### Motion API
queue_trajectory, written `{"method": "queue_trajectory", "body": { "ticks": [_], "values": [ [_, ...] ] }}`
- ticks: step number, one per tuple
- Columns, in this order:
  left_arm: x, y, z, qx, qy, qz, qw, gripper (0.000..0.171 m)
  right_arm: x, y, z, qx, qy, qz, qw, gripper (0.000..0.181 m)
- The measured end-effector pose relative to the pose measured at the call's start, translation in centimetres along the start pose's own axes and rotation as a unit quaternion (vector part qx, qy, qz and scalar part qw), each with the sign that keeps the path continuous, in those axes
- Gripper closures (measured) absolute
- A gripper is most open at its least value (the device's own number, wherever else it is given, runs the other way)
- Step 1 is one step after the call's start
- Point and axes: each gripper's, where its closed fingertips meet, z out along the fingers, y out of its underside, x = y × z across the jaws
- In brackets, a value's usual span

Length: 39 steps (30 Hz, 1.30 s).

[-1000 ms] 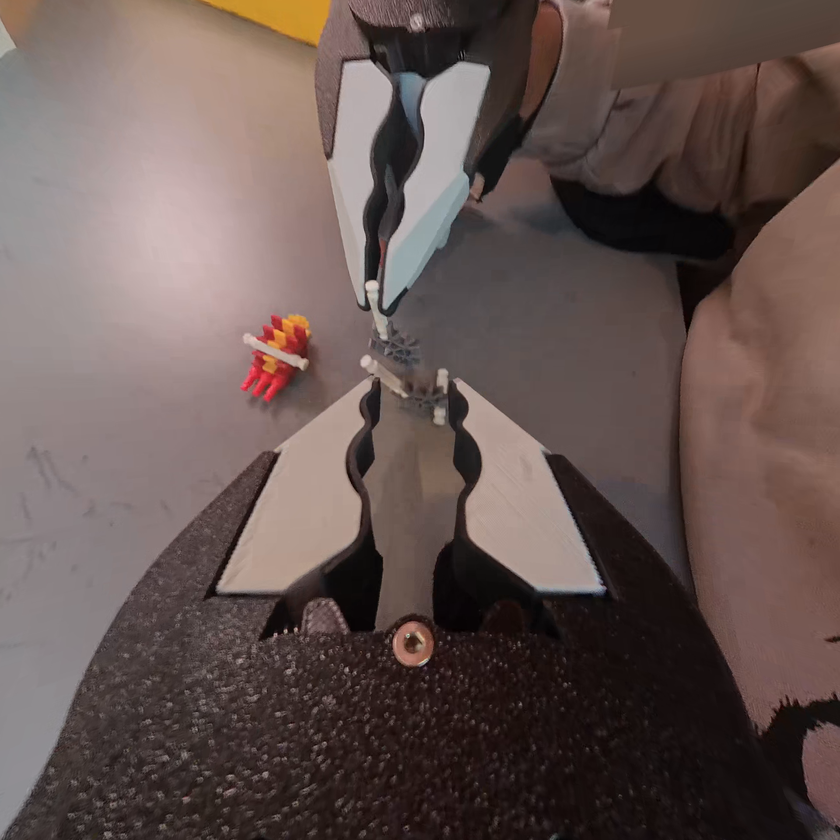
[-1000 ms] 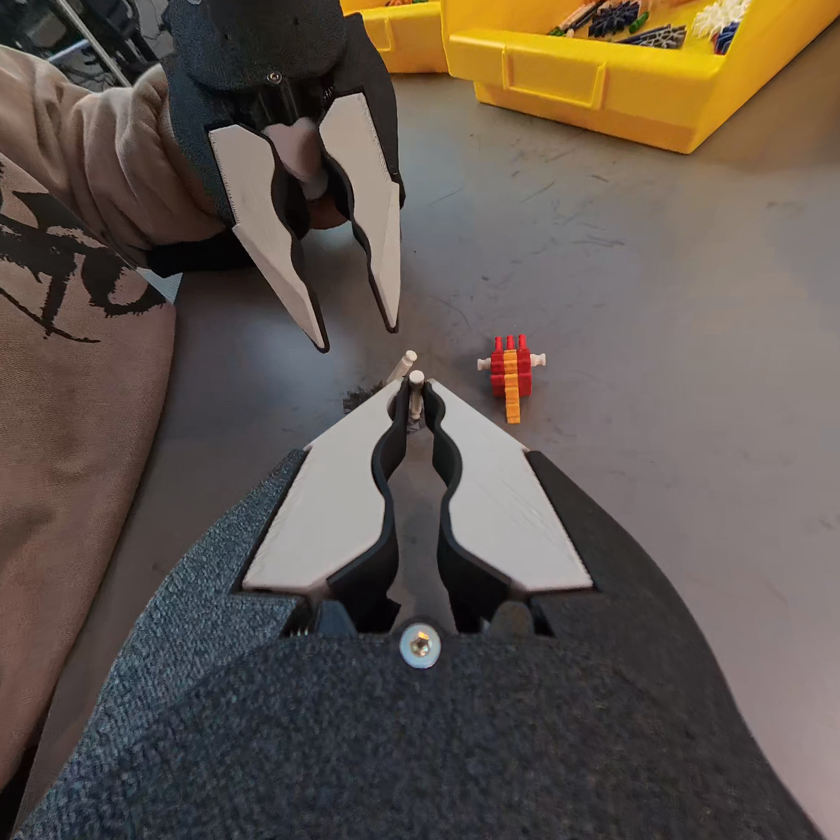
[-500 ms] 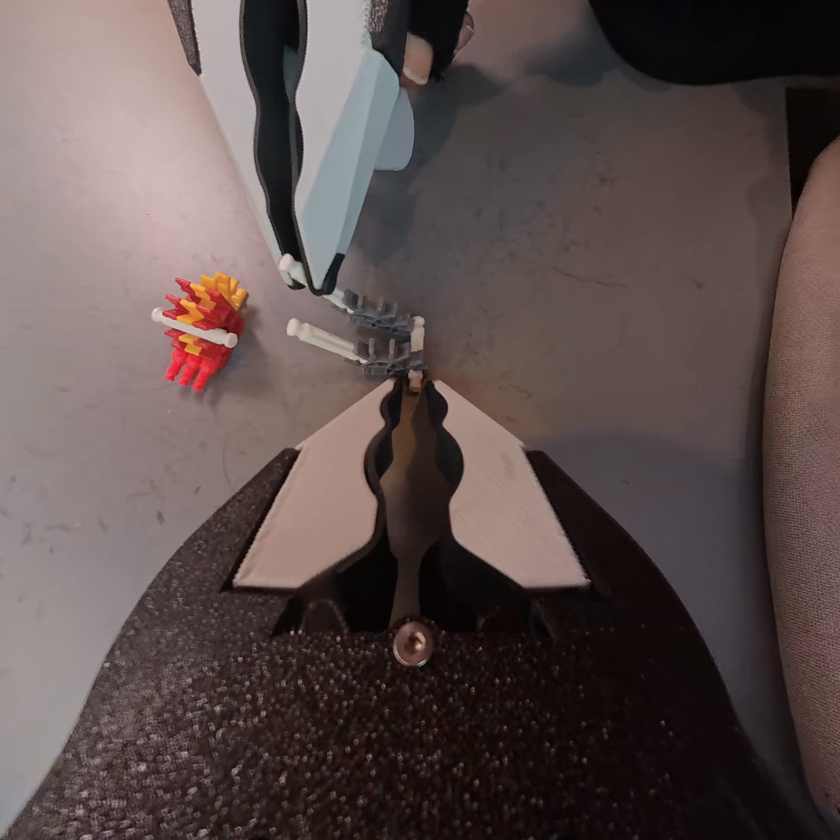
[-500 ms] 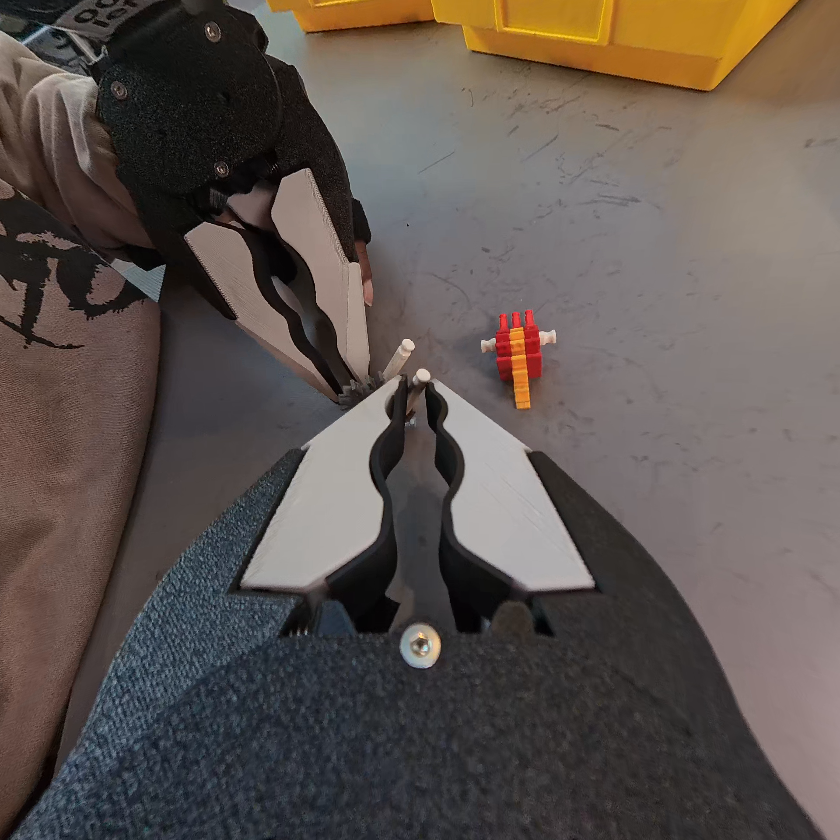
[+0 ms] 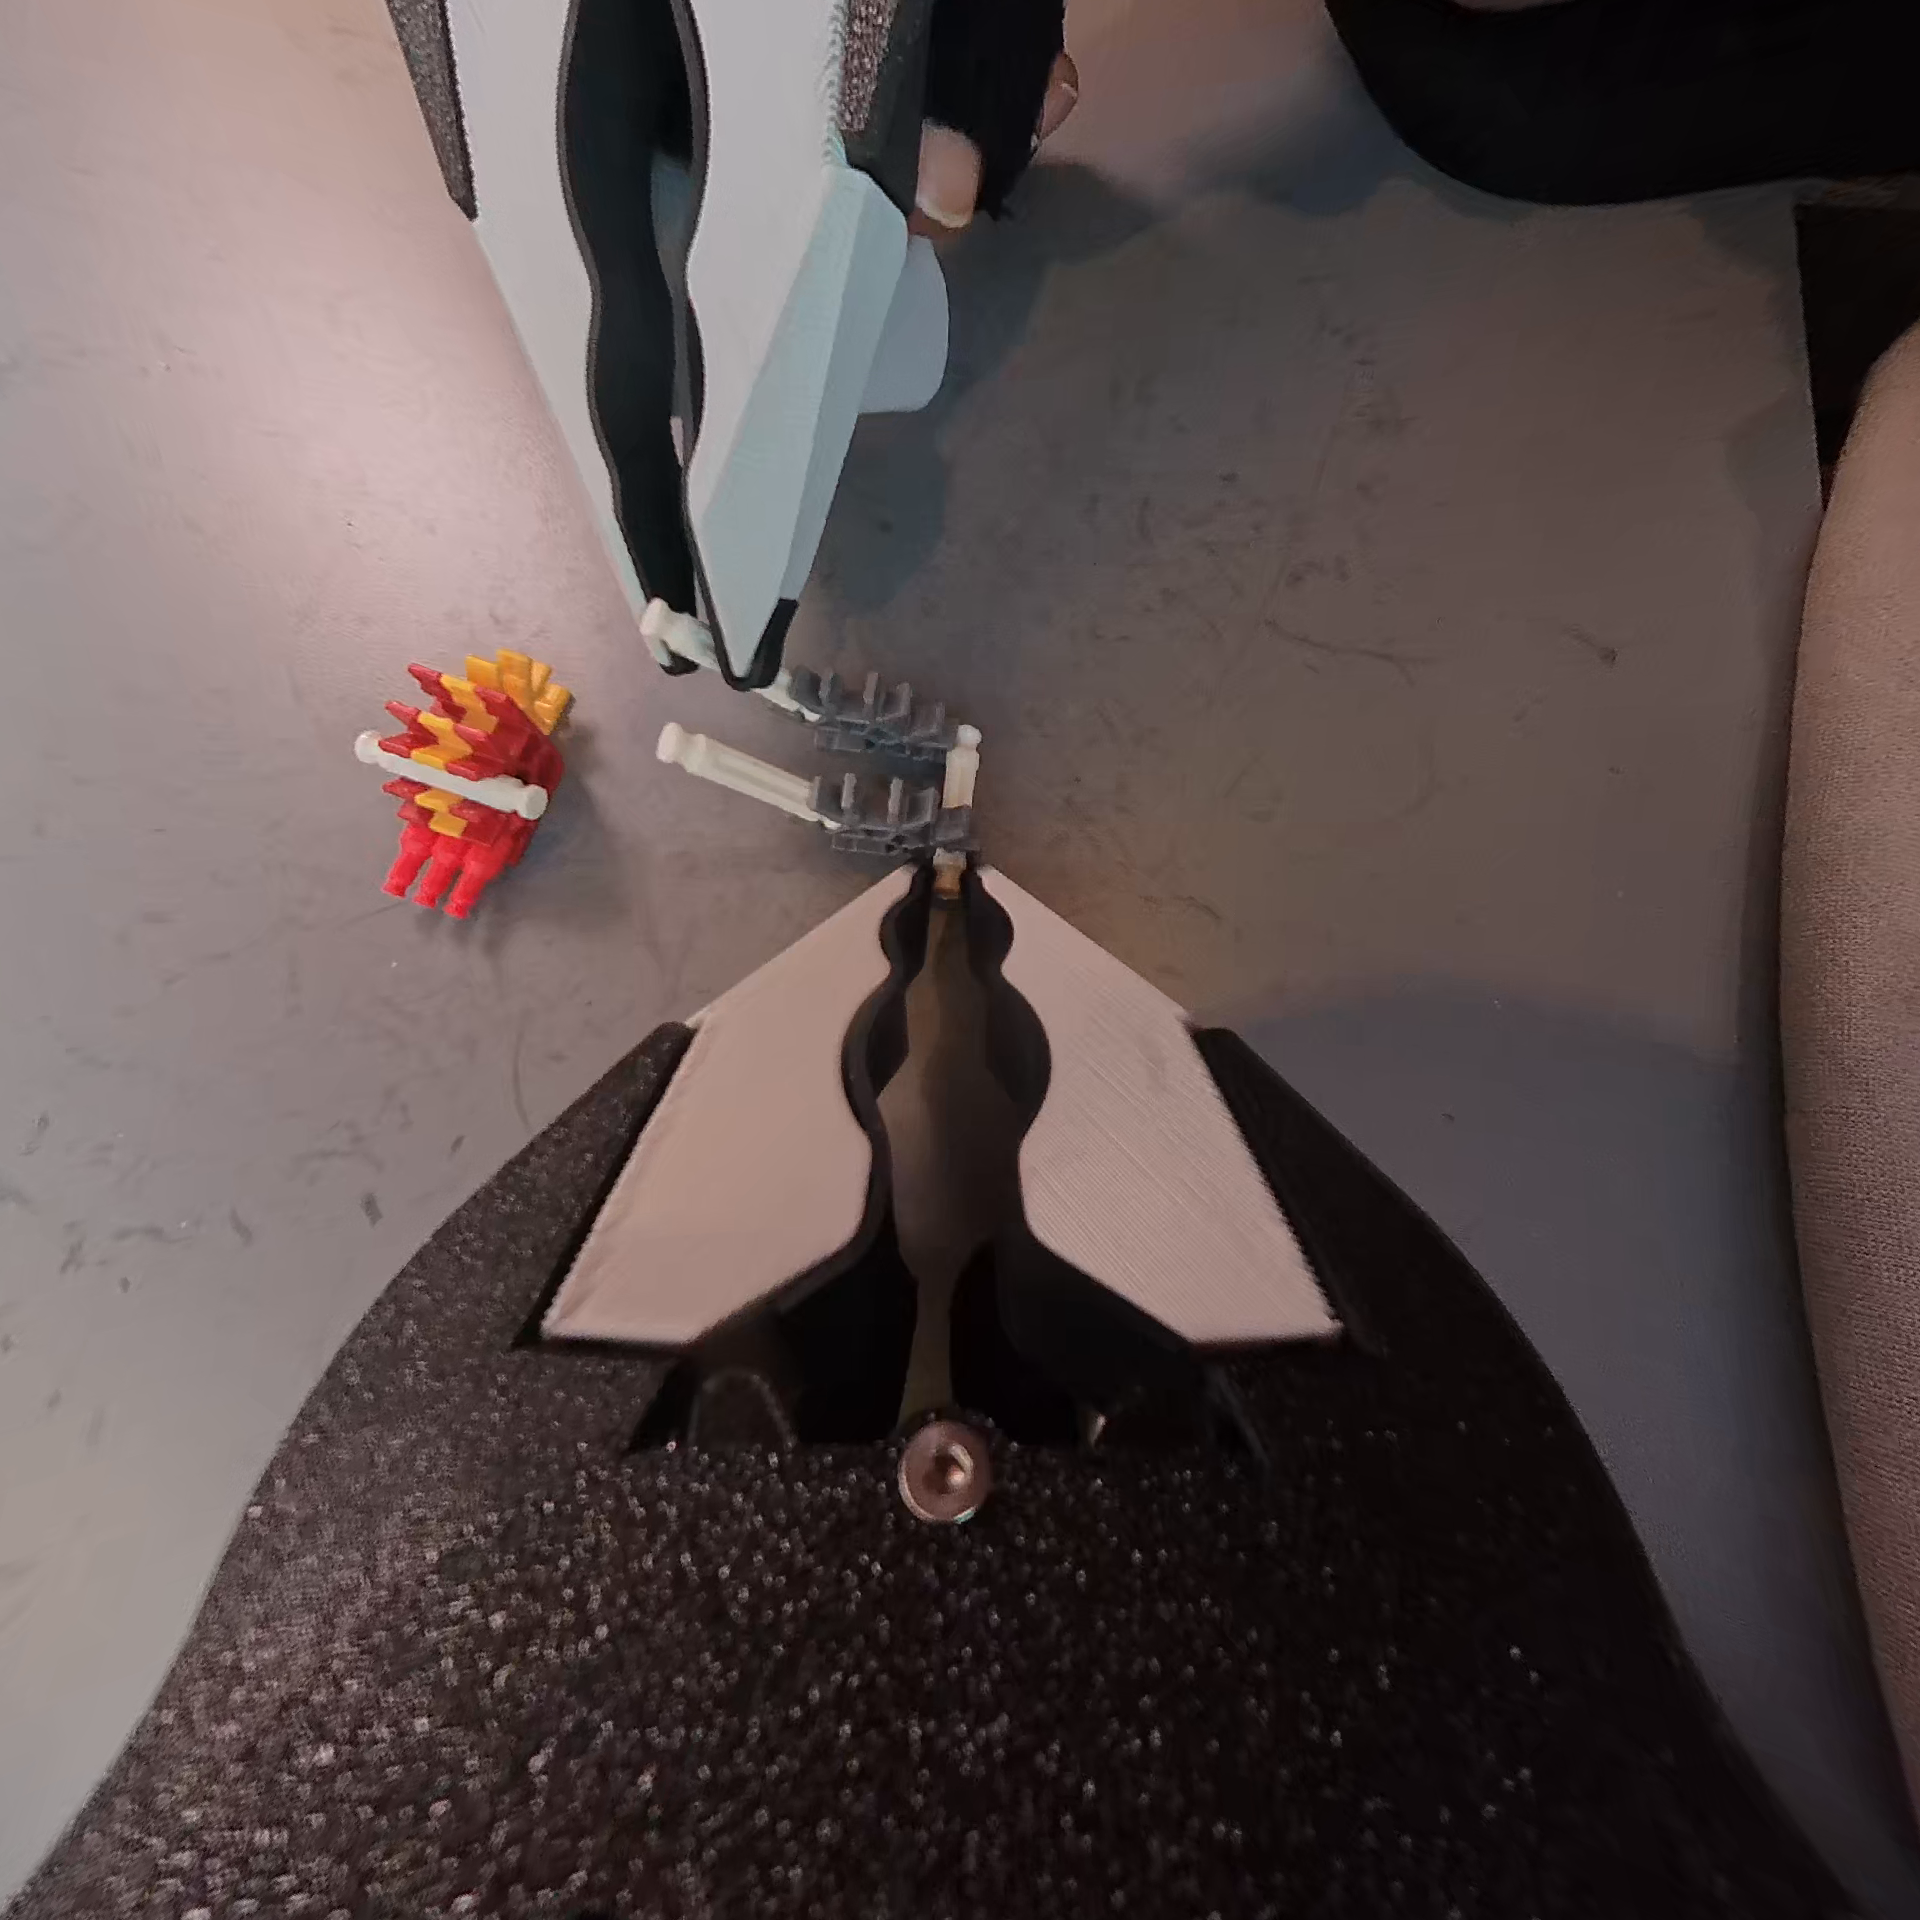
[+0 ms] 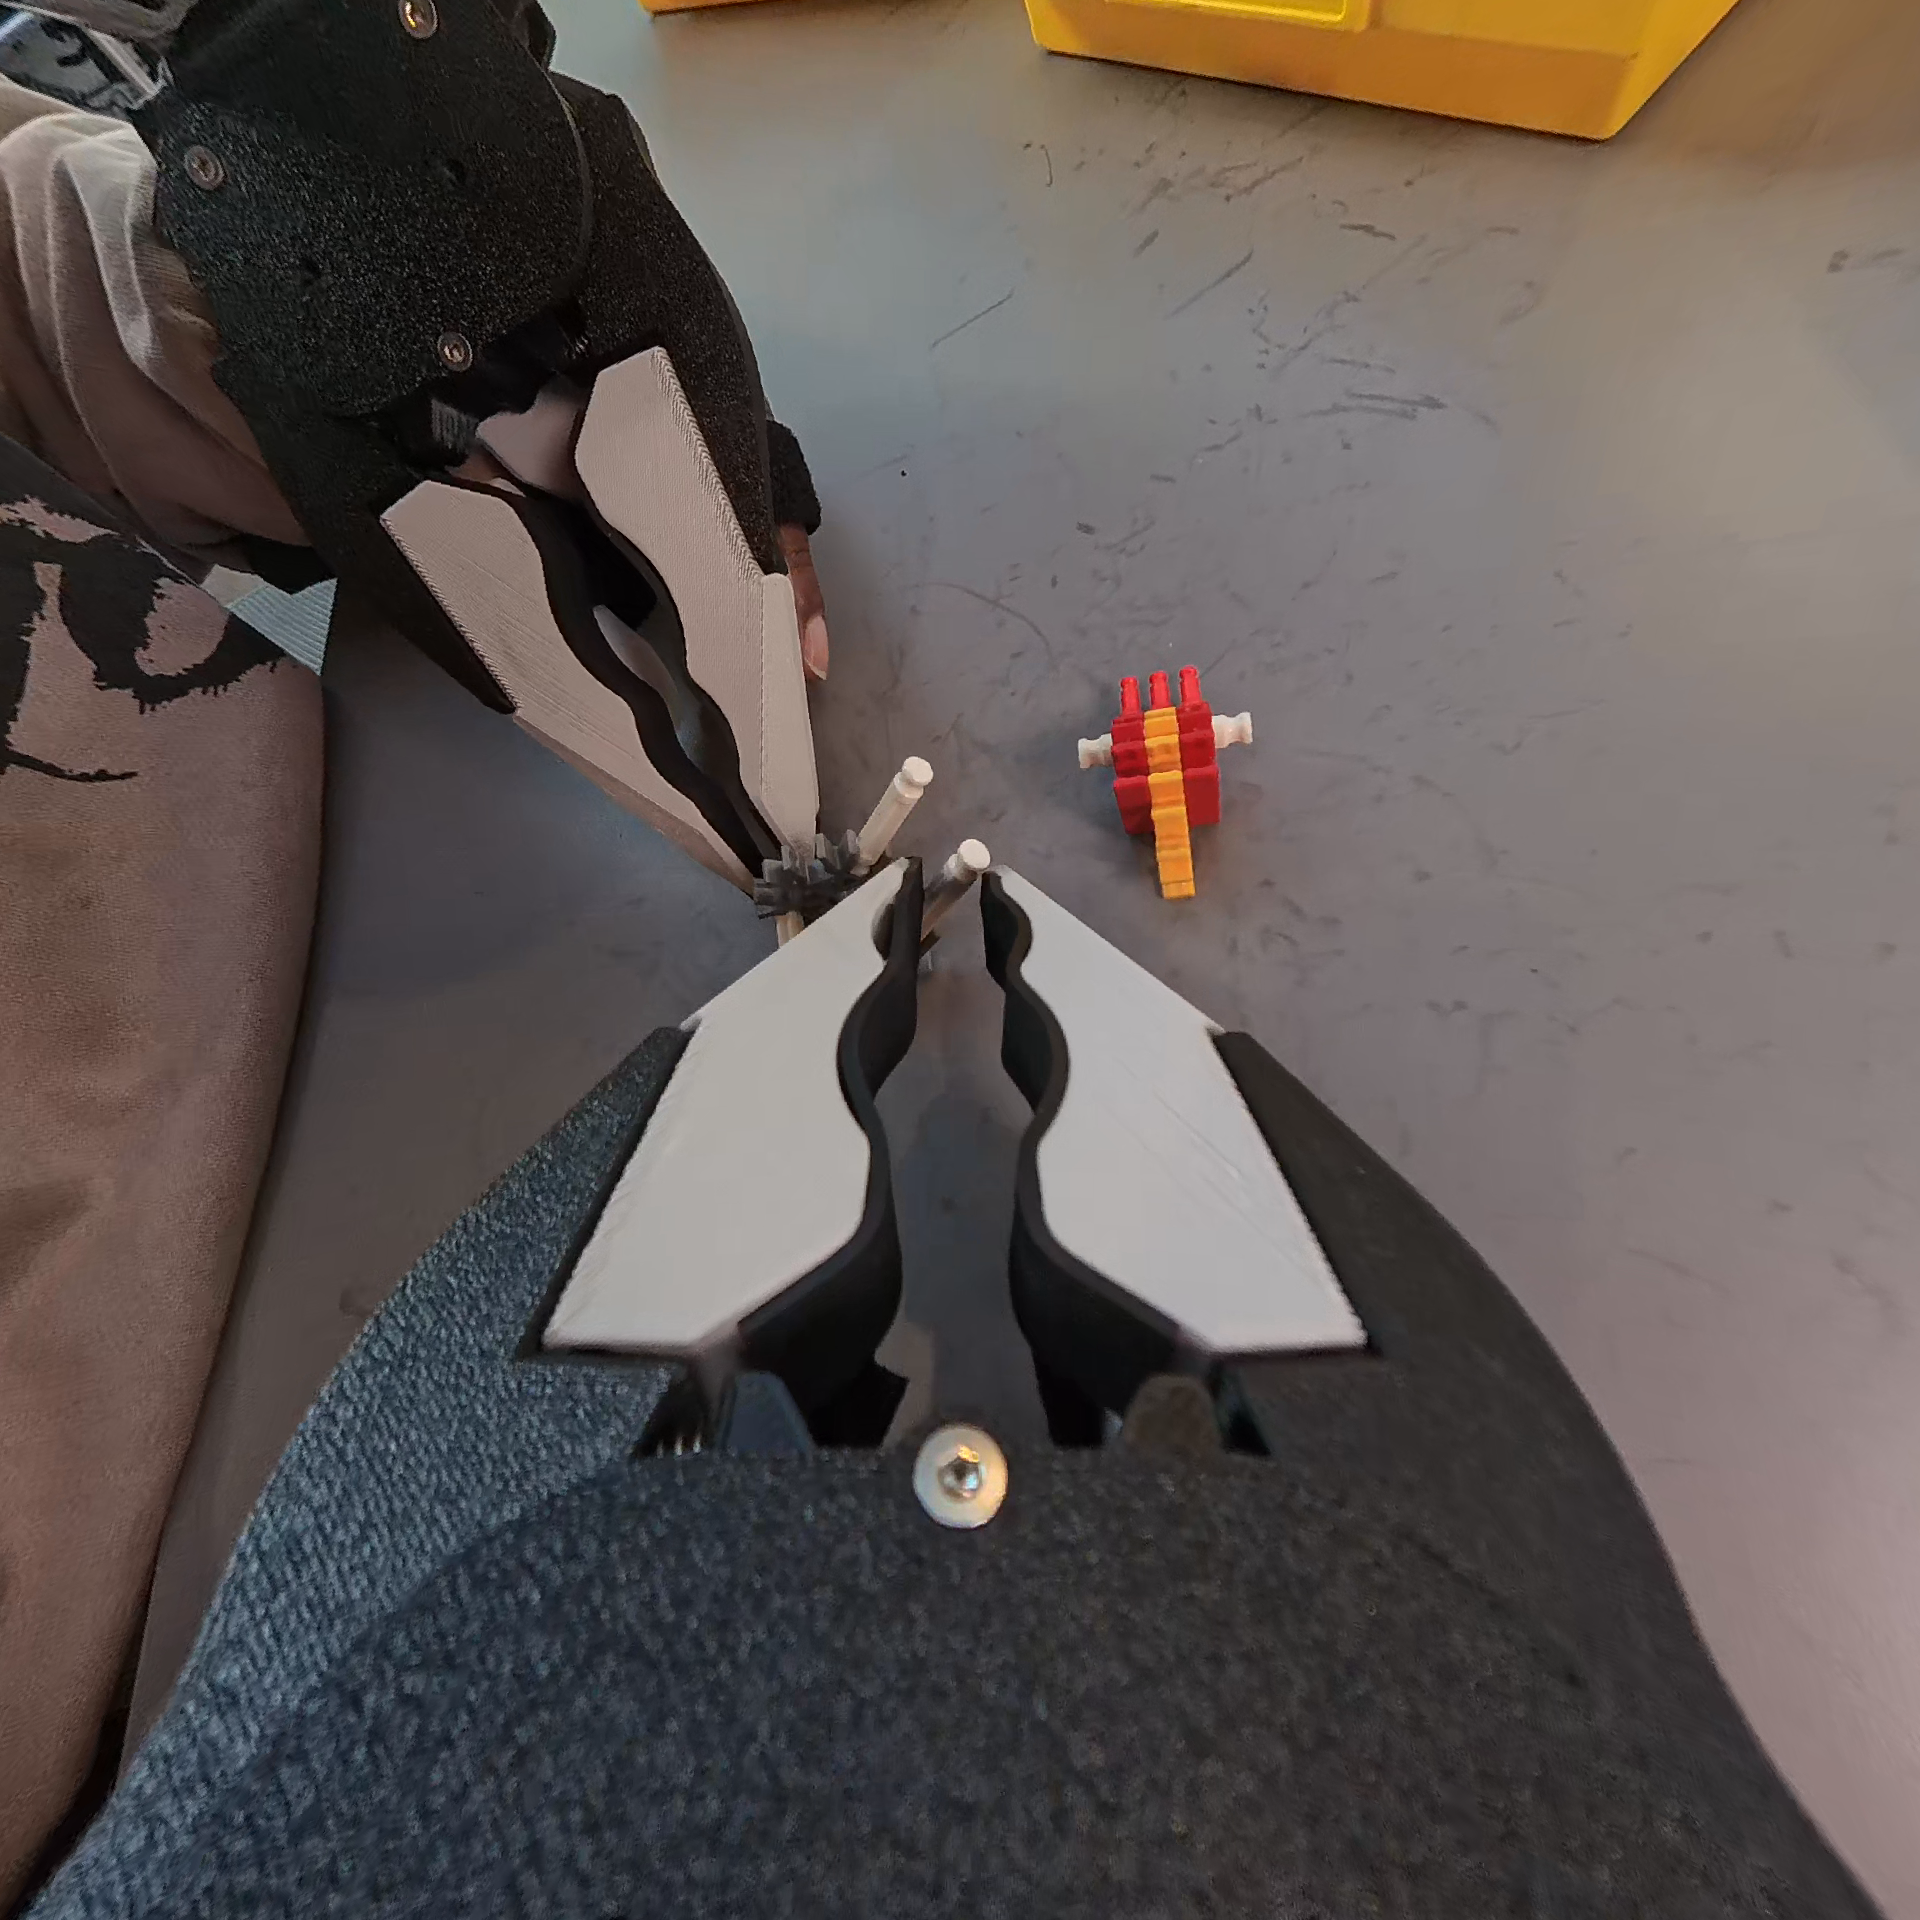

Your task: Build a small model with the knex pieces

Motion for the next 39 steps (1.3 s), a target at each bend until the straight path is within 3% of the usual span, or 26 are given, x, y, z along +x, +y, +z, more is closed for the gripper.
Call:
{"method": "queue_trajectory", "body": {
  "ticks": [26, 31, 36, 39],
  "values": [
    [0.1, -0.6, 0.6, 0.011, -0.001, 0.007, 1.000, 0.166, 0.4, 0.8, -2.0, -0.007, 0.010, 0.003, 1.000, 0.160],
    [0.0, -0.8, 0.8, 0.011, 0.000, 0.011, 1.000, 0.166, -0.9, 1.1, -1.4, -0.021, -0.015, -0.011, 1.000, 0.159],
    [0.0, -0.9, 0.9, 0.008, -0.004, 0.014, 1.000, 0.165, -1.2, 1.8, -0.5, -0.048, -0.019, -0.033, 0.998, 0.118],
    [-0.1, -0.8, 0.7, 0.005, -0.007, 0.011, 1.000, 0.165, -1.9, 1.7, -0.3, -0.044, -0.022, -0.068, 0.996, 0.104]
  ]
}}
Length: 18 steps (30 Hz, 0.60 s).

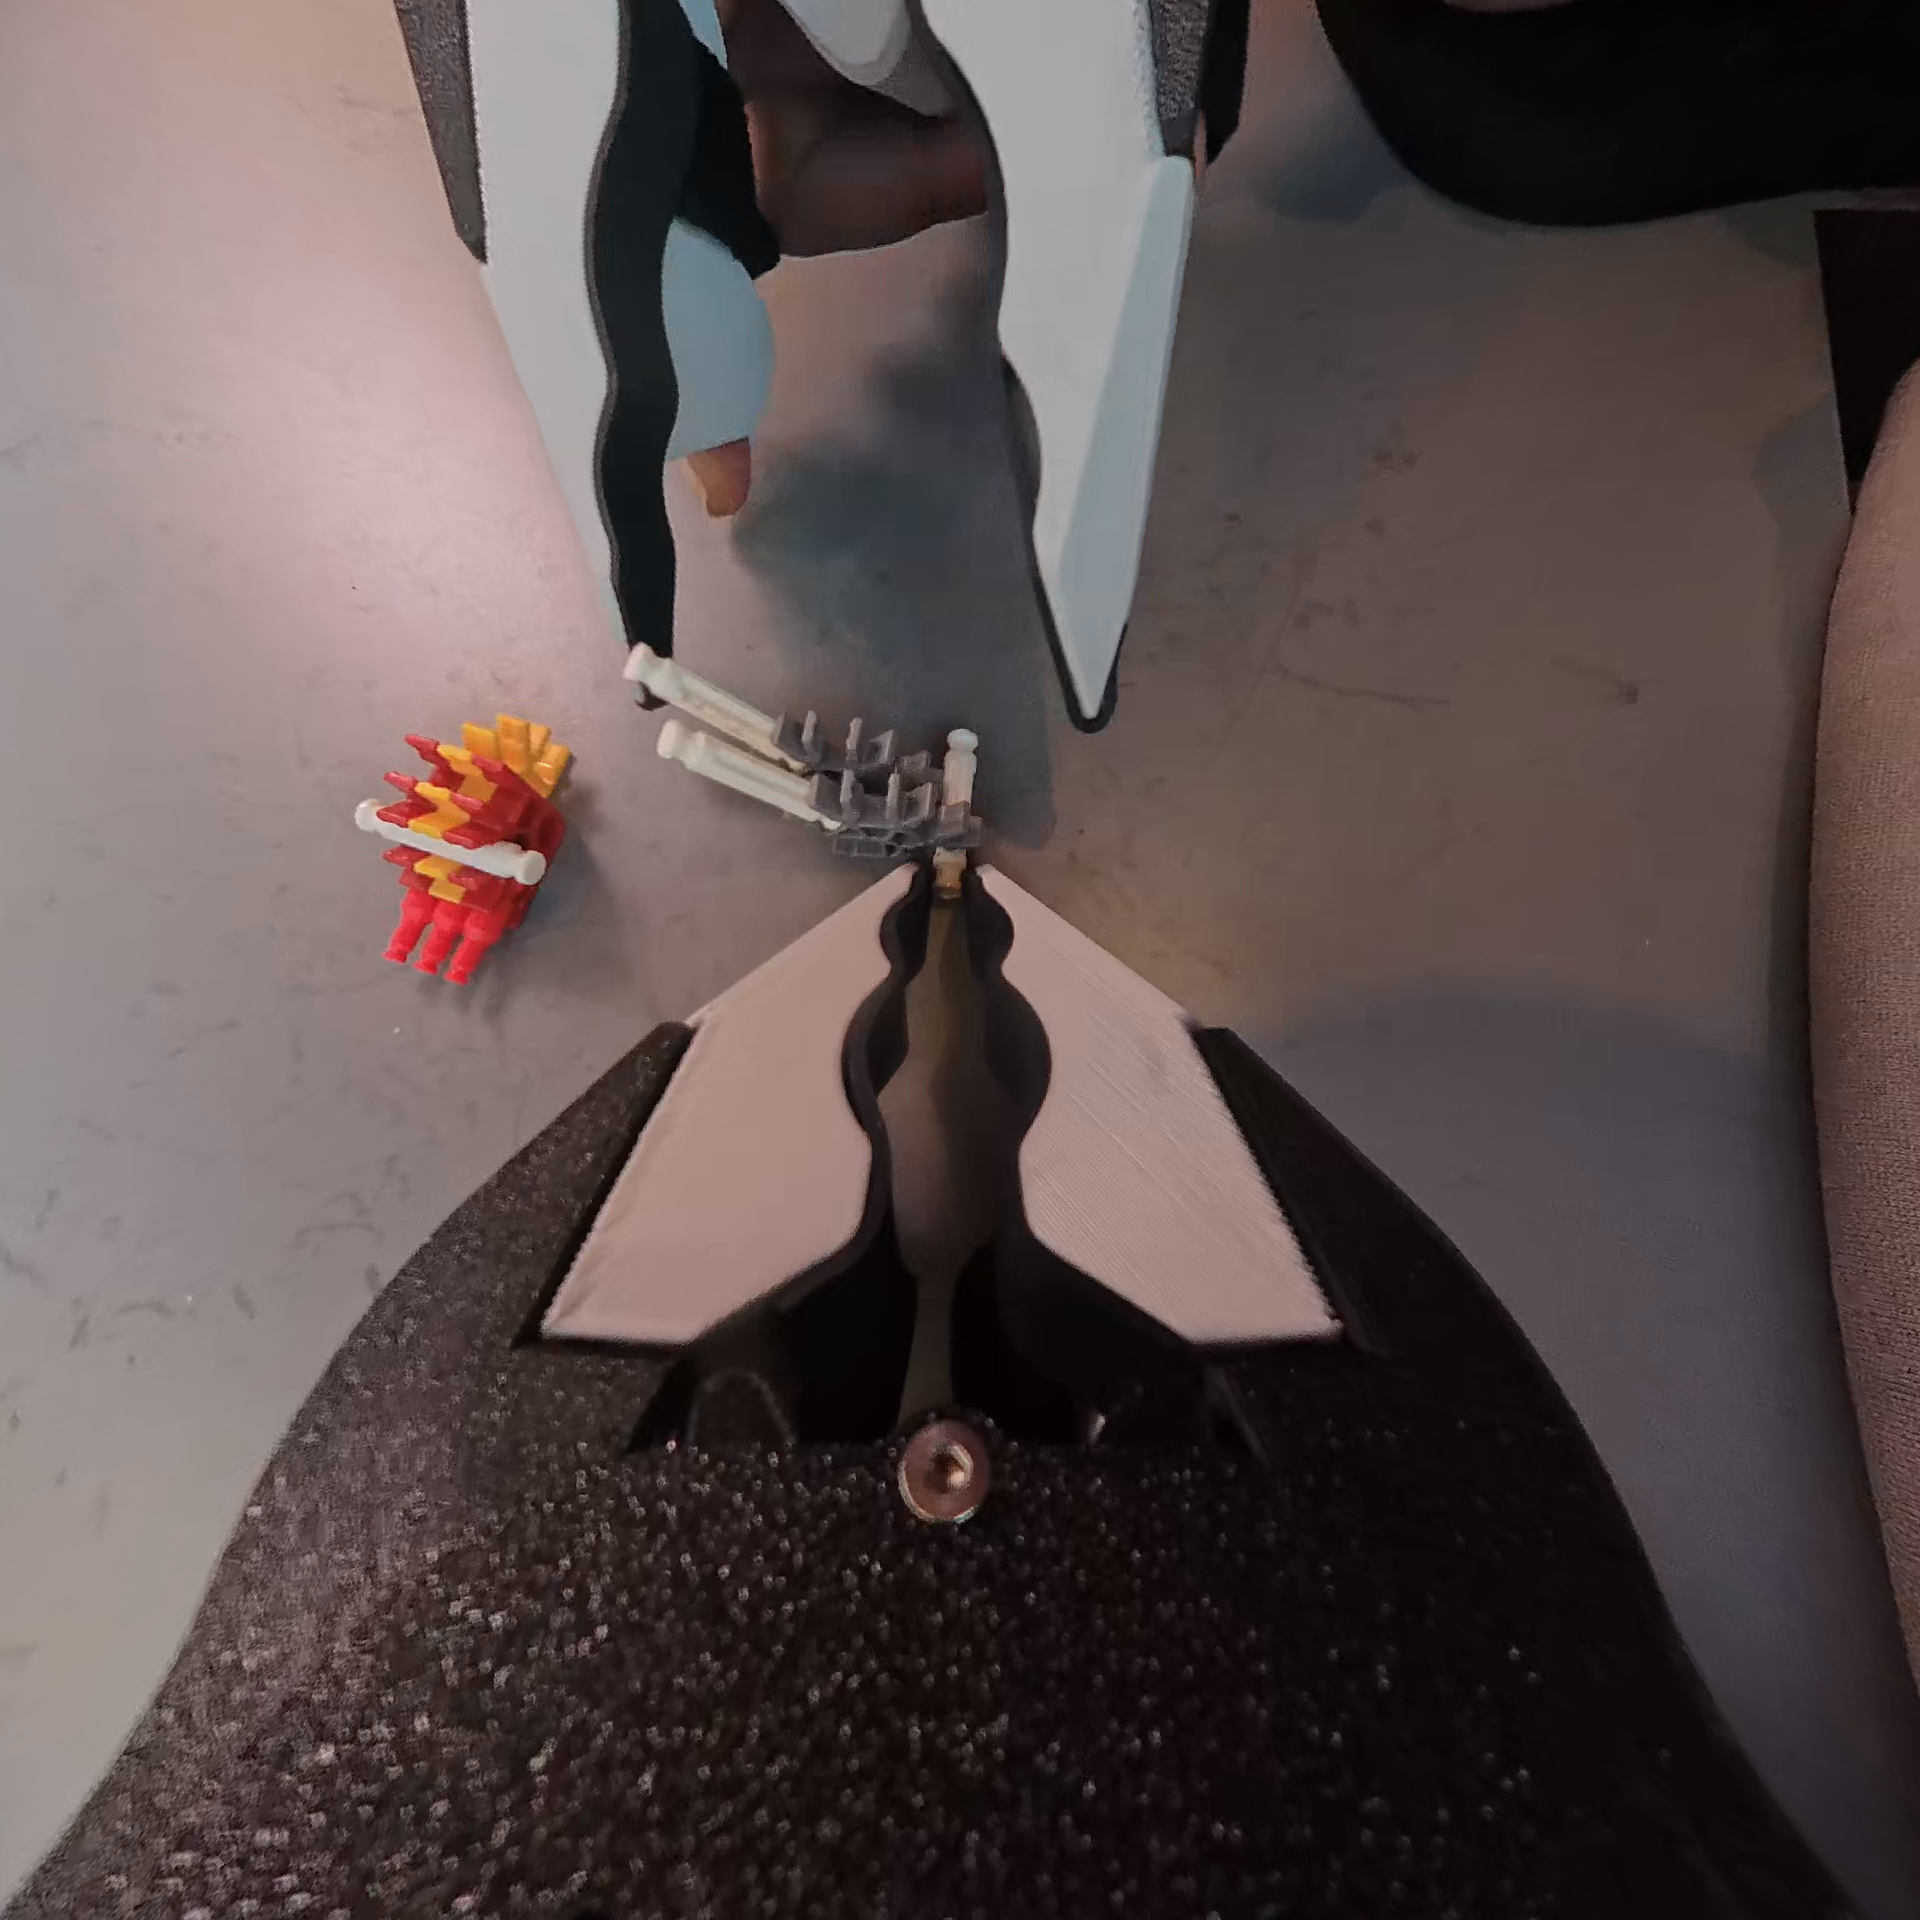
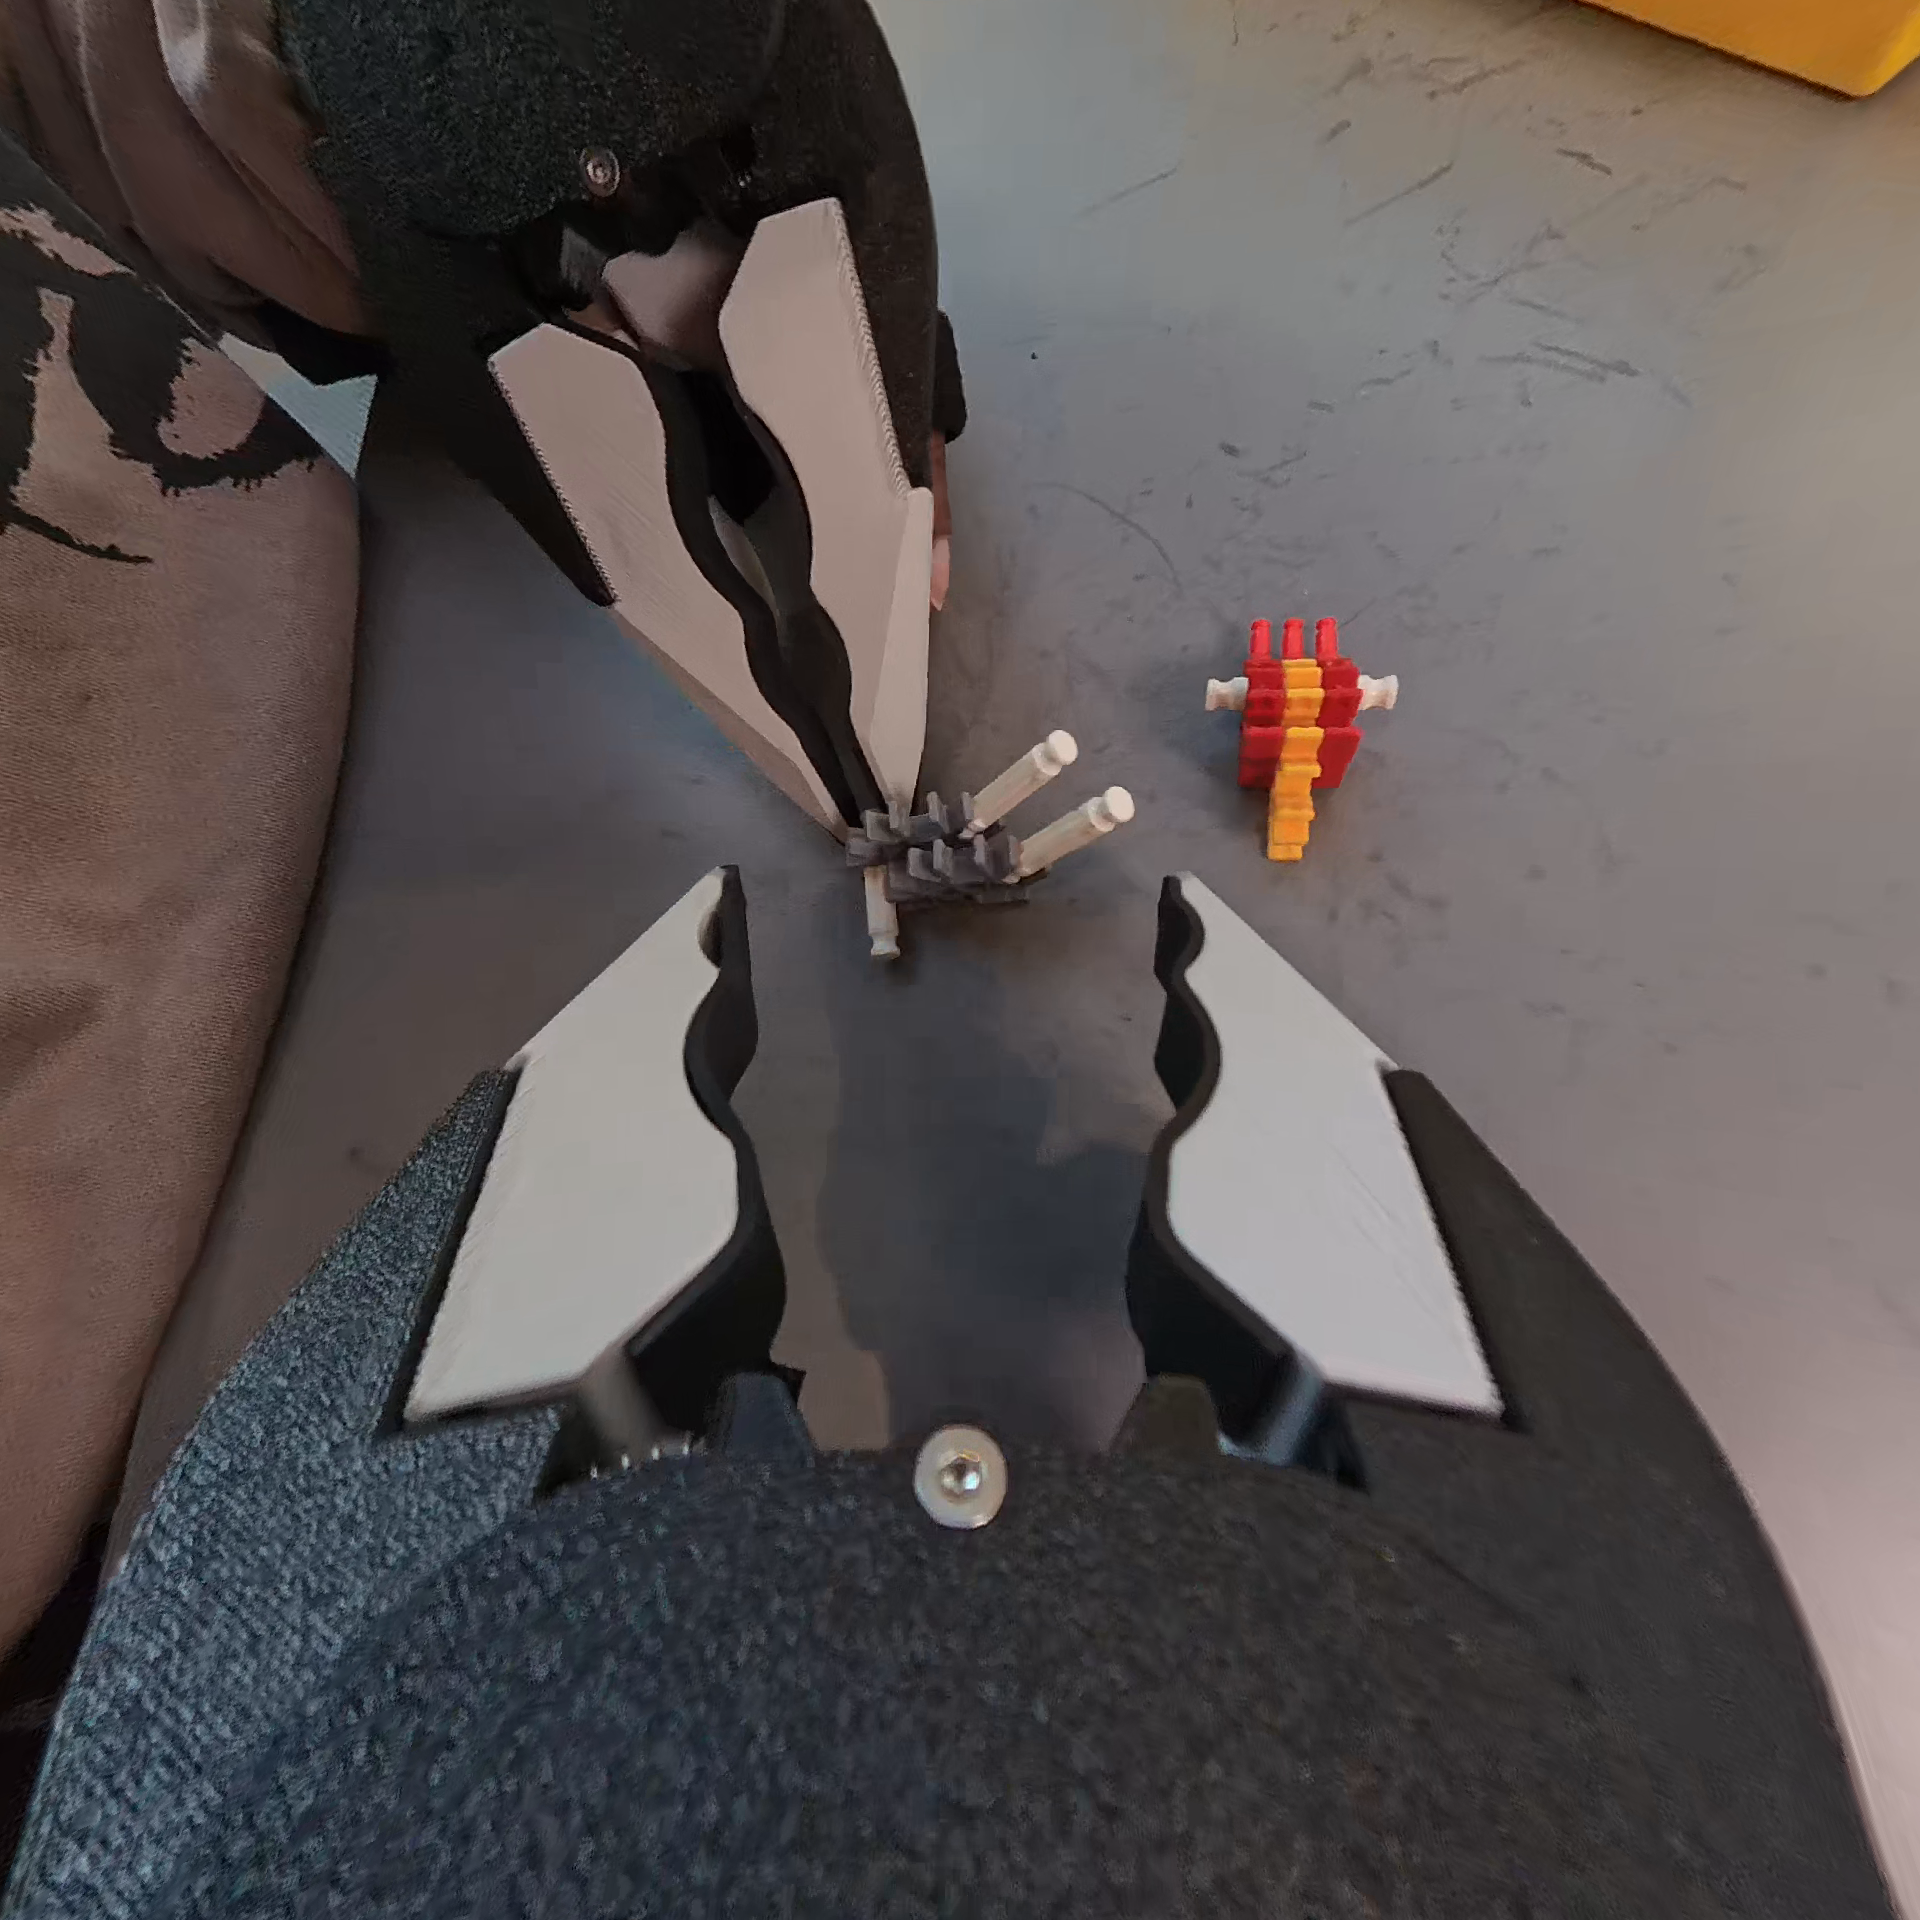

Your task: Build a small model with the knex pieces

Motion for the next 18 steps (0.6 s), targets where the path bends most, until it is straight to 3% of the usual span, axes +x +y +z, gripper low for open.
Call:
{"method": "queue_trajectory", "body": {
  "ticks": [3, 11, 18],
  "values": [
    [-0.1, 0.0, 0.0, 0.001, 0.001, -0.008, 1.000, 0.166, 0.2, 0.2, 0.4, -0.013, 0.026, -0.042, 0.999, 0.100],
    [-0.2, 0.1, -0.1, 0.000, 0.005, -0.008, 1.000, 0.166, 0.7, 0.7, 1.3, -0.037, 0.053, -0.081, 0.995, 0.130],
    [-0.5, 0.1, -0.1, -0.003, 0.004, -0.005, 1.000, 0.165, 0.8, 0.8, 1.5, -0.047, 0.058, -0.106, 0.992, 0.140]
  ]
}}
